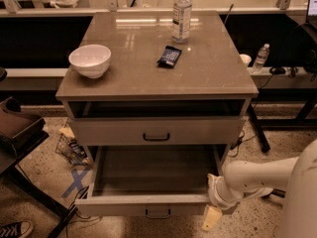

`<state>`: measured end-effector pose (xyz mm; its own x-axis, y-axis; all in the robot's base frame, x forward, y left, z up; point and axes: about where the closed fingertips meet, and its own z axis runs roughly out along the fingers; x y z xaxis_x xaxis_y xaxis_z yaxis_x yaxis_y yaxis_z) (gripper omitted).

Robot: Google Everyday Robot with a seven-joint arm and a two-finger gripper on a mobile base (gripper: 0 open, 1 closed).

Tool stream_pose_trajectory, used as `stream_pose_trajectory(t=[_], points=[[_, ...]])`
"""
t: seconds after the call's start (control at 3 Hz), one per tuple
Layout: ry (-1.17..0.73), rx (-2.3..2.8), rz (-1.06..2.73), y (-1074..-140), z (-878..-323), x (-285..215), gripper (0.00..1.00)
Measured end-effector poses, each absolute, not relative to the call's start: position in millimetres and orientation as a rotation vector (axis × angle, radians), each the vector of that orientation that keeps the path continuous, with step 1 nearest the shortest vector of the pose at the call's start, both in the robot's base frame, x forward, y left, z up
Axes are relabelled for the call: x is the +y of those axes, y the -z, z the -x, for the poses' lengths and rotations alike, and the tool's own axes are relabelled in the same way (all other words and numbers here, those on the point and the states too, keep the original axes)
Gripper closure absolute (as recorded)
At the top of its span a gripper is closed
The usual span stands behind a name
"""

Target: Open middle drawer

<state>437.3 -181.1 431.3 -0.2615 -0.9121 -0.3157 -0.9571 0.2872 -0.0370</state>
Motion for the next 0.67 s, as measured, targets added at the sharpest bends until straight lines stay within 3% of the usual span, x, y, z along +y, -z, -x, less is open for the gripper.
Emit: stream_pose_trajectory(t=[0.67], points=[[-0.197,2.267,1.713,-445,-440,-183,0.00]])
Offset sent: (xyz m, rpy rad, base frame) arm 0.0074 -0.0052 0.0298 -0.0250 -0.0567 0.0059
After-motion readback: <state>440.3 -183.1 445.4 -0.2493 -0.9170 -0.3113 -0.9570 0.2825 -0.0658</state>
